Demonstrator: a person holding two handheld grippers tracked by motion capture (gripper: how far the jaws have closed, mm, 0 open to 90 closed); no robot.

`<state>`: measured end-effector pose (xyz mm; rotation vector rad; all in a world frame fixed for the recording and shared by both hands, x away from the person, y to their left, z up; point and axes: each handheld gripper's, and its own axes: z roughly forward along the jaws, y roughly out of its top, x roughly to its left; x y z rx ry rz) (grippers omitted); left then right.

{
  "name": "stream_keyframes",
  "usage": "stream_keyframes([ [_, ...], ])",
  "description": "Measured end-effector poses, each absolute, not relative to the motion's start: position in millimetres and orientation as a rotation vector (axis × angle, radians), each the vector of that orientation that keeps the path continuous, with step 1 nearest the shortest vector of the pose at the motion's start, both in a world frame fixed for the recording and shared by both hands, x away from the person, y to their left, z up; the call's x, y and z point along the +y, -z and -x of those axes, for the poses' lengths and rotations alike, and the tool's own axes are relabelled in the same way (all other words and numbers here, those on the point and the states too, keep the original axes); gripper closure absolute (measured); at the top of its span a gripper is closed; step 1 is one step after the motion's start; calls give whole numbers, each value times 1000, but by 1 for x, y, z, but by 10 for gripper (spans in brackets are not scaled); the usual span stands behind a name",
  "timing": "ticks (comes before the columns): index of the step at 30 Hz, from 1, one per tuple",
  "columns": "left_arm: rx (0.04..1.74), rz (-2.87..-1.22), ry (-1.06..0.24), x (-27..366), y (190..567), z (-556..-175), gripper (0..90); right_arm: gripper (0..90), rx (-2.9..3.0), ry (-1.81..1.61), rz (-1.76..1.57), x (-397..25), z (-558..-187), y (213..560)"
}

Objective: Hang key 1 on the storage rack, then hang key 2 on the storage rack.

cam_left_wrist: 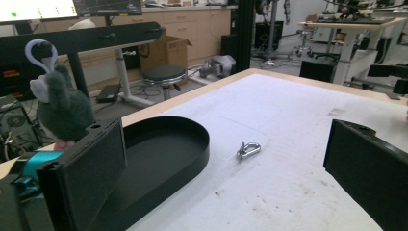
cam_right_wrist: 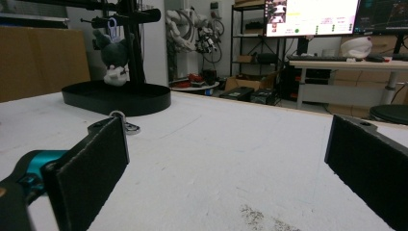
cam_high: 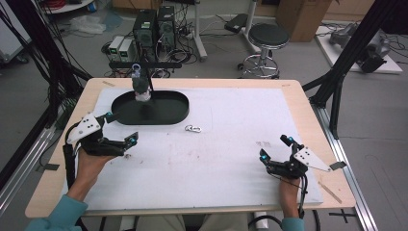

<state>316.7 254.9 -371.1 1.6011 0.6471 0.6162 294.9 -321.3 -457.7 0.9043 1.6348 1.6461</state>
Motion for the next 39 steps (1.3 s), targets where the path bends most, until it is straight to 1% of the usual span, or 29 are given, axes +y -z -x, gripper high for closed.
stream_keyframes([
  [9, 663, -1600, -614, 254, 372, -317, 17, 7, 1634, -1648, -906, -322, -295, 458],
  [17, 662, -1624, -596, 254, 372, -319, 17, 7, 1630, -1645, -898, -322, -295, 458],
  [21, 646, -1662, -587, 250, 369, -324, 17, 8, 1635, -1647, -905, -322, -295, 458],
  [27, 610, -1742, -573, 234, 361, -336, 17, 8, 1630, -1644, -901, -322, -295, 458],
  [30, 599, -1768, -587, 225, 354, -345, 17, 7, 1631, -1642, -897, -322, -295, 458],
  [39, 538, -1869, -552, 194, 336, -368, 17, 7, 1629, -1646, -902, -322, -295, 458],
])
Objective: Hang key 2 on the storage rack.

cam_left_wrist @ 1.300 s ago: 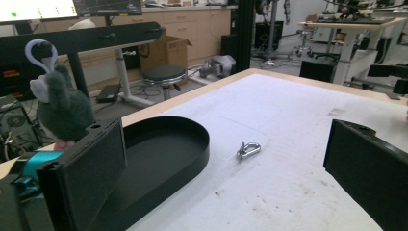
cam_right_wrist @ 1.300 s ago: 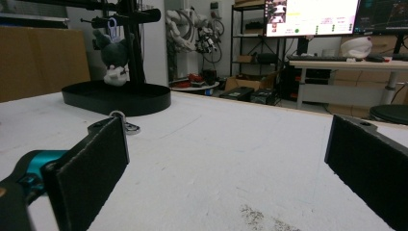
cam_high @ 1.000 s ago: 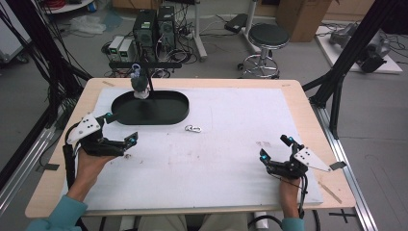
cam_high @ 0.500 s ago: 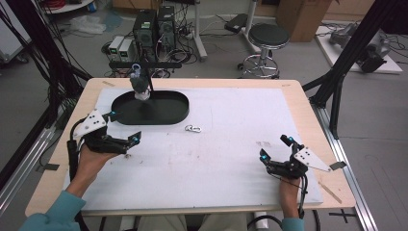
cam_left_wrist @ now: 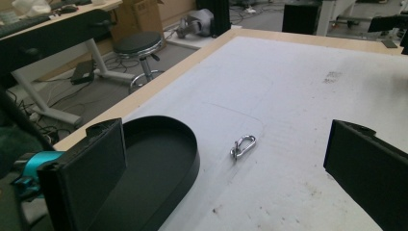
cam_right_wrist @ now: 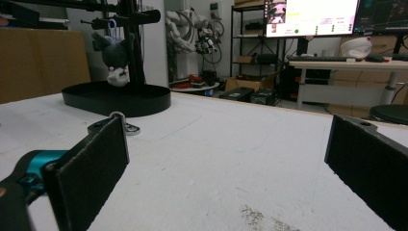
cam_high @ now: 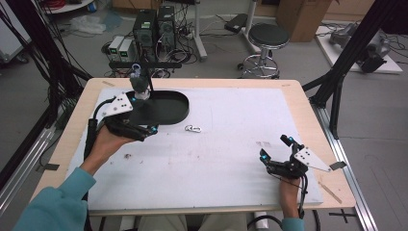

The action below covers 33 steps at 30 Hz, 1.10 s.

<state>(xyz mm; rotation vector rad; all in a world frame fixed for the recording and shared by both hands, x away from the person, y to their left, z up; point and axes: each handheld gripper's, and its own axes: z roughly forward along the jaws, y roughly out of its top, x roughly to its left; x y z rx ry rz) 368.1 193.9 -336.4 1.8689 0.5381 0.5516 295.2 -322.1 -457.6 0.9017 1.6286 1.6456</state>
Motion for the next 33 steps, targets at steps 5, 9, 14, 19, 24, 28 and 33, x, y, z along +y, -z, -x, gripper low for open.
stream_keyframes([
  [5, 516, -1918, -561, 179, 333, -376, 18, 8, 1633, -1649, -910, -322, -295, 458],
  [9, 510, -1971, -535, 168, 336, -383, 17, 7, 1627, -1646, -901, -322, -295, 458],
  [14, 508, -2001, -495, 155, 337, -393, 17, 7, 1628, -1647, -899, -322, -295, 458],
  [19, 487, -2030, -442, 142, 338, -406, 17, 7, 1627, -1647, -899, -322, -295, 458],
  [24, 492, -2057, -407, 130, 342, -418, 17, 7, 1629, -1649, -899, -322, -295, 458],
  [28, 488, -2067, -349, 122, 347, -424, 17, 7, 1630, -1649, -905, -323, -295, 458],
  [33, 476, -2050, -341, 117, 351, -428, 18, 8, 1629, -1651, -904, -323, -295, 458],
])
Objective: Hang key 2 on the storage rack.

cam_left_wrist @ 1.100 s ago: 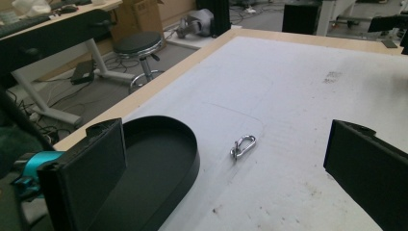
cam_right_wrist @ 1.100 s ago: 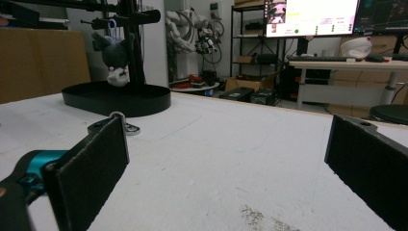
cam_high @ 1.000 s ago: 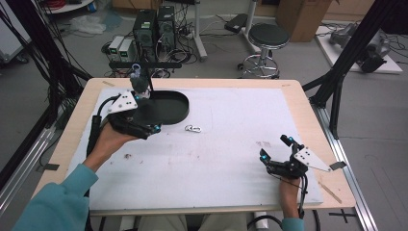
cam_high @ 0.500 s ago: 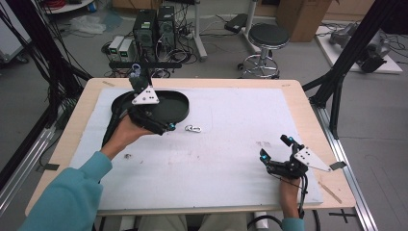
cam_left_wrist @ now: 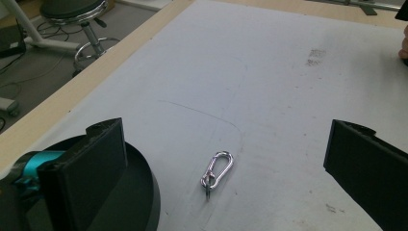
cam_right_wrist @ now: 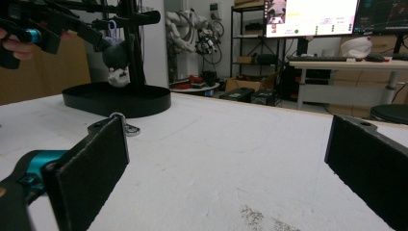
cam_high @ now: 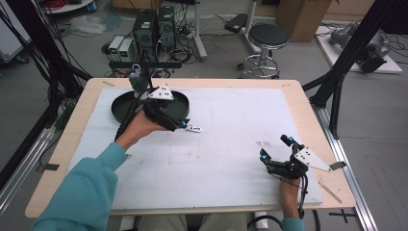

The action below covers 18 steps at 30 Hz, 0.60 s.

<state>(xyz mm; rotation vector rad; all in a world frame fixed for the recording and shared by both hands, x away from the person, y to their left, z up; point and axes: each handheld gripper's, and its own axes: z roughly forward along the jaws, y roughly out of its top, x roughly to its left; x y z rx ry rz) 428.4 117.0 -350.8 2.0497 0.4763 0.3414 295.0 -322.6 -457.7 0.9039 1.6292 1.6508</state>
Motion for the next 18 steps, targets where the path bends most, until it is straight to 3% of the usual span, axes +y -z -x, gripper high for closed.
stream_keyframes([
  [18, 516, -2175, -262, 100, 380, -445, 55, 7, 1628, -1653, -910, -322, -295, 458],
])
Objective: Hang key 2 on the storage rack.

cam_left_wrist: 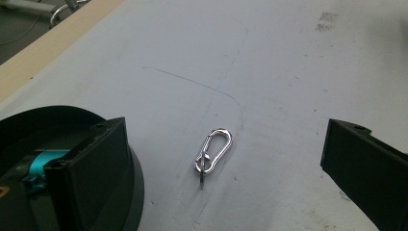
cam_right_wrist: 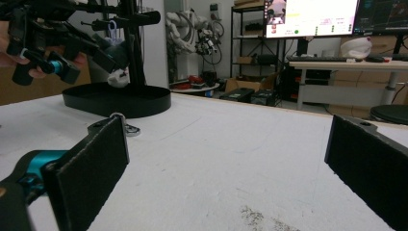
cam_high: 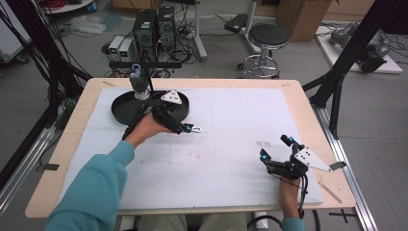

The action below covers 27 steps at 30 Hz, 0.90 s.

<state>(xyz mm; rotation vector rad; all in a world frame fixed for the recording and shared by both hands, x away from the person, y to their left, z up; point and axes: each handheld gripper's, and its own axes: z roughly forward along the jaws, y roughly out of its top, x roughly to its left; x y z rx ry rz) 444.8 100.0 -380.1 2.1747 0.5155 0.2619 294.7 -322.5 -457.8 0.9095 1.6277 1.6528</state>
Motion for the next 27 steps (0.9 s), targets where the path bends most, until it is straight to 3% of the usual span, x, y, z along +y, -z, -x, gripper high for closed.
stream_keyframes([
  [17, 557, -2287, -244, 88, 404, -452, 94, 7, 1625, -1659, -907, -323, -294, 458],
  [27, 556, -2347, -230, 84, 410, -452, 230, 7, 1625, -1660, -907, -323, -294, 458],
])
